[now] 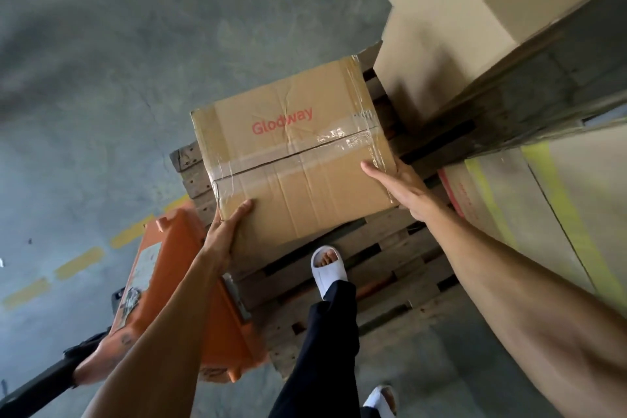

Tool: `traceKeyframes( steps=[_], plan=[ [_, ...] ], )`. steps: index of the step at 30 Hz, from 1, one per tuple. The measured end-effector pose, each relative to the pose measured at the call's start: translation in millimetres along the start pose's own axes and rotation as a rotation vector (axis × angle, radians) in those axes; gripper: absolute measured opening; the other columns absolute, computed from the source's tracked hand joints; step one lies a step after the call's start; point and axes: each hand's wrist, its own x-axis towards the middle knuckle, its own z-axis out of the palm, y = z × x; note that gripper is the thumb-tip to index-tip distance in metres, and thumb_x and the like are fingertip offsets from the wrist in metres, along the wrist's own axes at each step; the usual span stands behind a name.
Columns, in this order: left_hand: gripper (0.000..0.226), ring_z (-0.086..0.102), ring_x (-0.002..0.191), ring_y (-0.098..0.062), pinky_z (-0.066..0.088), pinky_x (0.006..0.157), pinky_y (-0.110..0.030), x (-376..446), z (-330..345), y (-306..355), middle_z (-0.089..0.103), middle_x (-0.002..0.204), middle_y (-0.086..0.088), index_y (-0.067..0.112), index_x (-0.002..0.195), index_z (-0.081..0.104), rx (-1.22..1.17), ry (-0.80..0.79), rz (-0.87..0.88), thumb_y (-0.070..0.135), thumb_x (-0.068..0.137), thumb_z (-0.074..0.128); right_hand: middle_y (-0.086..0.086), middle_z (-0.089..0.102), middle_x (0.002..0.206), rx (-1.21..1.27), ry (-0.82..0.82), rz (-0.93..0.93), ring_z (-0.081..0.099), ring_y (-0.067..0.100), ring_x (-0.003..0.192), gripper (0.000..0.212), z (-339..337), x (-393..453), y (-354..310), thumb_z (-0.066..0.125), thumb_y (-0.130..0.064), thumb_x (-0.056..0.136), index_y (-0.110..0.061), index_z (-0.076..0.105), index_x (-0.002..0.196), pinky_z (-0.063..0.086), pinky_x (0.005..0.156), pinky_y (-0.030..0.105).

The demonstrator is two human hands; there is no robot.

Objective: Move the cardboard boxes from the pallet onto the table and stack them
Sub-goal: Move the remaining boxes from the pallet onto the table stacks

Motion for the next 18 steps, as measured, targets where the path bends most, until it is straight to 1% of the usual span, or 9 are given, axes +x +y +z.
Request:
traceKeyframes(
  steps=[3, 4, 5, 7, 10, 12, 14, 16, 18],
  plan=[
    [0.085, 0.062, 0.092, -0.019, 0.056, 0.047, -0.025, -51, 9, 13, 0.064, 0.116, -0.009, 0.02, 0.133, 0.054, 0.057, -0.033, 0.079, 0.053, 0.06, 0.085, -0.014, 0.061, 0.115, 0.086, 0.073, -0.103, 0.052, 0.013, 0.113, 0.039, -17, -51, 3, 0.068, -0.062, 0.08, -0.048, 0.058, 0.115, 0.04, 0.096, 0.032],
    [0.079, 0.061, 0.09, -0.018, 0.054, 0.044, -0.023, -63, 10, 17, 0.063, 0.113, -0.008, 0.02, 0.13, 0.054, 0.068, -0.03, 0.104, 0.051, 0.064, 0.083, -0.015, 0.062, 0.11, 0.12, 0.099, -0.123, 0.054, 0.013, 0.111, 0.033, -21, -69, 1, 0.068, -0.062, 0.081, -0.049, 0.059, 0.11, 0.043, 0.089, 0.029],
    [0.068, 0.06, 0.09, -0.018, 0.054, 0.044, -0.023, -75, 11, 20, 0.063, 0.114, -0.009, 0.019, 0.128, 0.055, 0.057, -0.024, 0.128, 0.046, 0.072, 0.08, -0.014, 0.062, 0.11, 0.156, 0.131, -0.134, 0.055, 0.014, 0.109, 0.035, -24, -84, 2, 0.067, -0.063, 0.081, -0.047, 0.061, 0.112, 0.044, 0.078, 0.025],
    [0.061, 0.063, 0.093, -0.02, 0.056, 0.049, -0.029, -114, 12, 21, 0.065, 0.122, -0.012, 0.021, 0.13, 0.057, 0.071, -0.049, 0.19, 0.043, 0.077, 0.079, -0.007, 0.061, 0.121, 0.253, 0.179, -0.176, 0.053, 0.016, 0.108, 0.057, -36, -131, 9, 0.063, -0.065, 0.083, -0.038, 0.057, 0.132, 0.041, 0.065, 0.022],
    [0.077, 0.065, 0.093, -0.022, 0.057, 0.053, -0.033, -173, 9, 15, 0.066, 0.116, -0.008, 0.025, 0.124, 0.06, 0.104, -0.096, 0.294, 0.054, 0.058, 0.088, -0.006, 0.058, 0.128, 0.353, 0.243, -0.237, 0.052, 0.017, 0.107, 0.063, -52, -201, 22, 0.063, -0.064, 0.084, -0.034, 0.053, 0.139, 0.044, 0.075, 0.029],
    [0.097, 0.066, 0.097, -0.025, 0.058, 0.054, -0.035, -209, 9, 7, 0.065, 0.118, -0.01, 0.025, 0.127, 0.059, 0.142, -0.158, 0.341, 0.06, 0.042, 0.091, -0.007, 0.06, 0.121, 0.416, 0.267, -0.256, 0.054, 0.019, 0.107, 0.057, -64, -241, 37, 0.065, -0.064, 0.083, -0.038, 0.056, 0.133, 0.046, 0.083, 0.035],
    [0.107, 0.065, 0.103, -0.028, 0.059, 0.062, -0.04, -254, 8, -12, 0.064, 0.125, -0.011, 0.027, 0.133, 0.057, 0.182, -0.214, 0.434, 0.064, 0.039, 0.091, -0.007, 0.06, 0.117, 0.466, 0.279, -0.298, 0.056, 0.022, 0.104, 0.053, -76, -297, 64, 0.065, -0.067, 0.081, -0.043, 0.057, 0.127, 0.051, 0.082, 0.041],
    [0.094, 0.065, 0.101, -0.027, 0.058, 0.066, -0.042, -289, 13, -26, 0.065, 0.124, -0.011, 0.027, 0.134, 0.055, 0.191, -0.26, 0.493, 0.06, 0.052, 0.088, -0.008, 0.062, 0.113, 0.47, 0.324, -0.341, 0.059, 0.022, 0.101, 0.045, -86, -336, 87, 0.066, -0.073, 0.075, -0.049, 0.06, 0.111, 0.054, 0.077, 0.041],
    [0.065, 0.064, 0.098, -0.025, 0.056, 0.07, -0.039, -334, 26, -49, 0.065, 0.118, -0.009, 0.024, 0.131, 0.055, 0.205, -0.297, 0.58, 0.048, 0.075, 0.078, -0.009, 0.067, 0.11, 0.523, 0.369, -0.432, 0.064, 0.018, 0.098, 0.043, -103, -390, 123, 0.067, -0.077, 0.071, -0.047, 0.064, 0.101, 0.059, 0.078, 0.035]
  ],
)
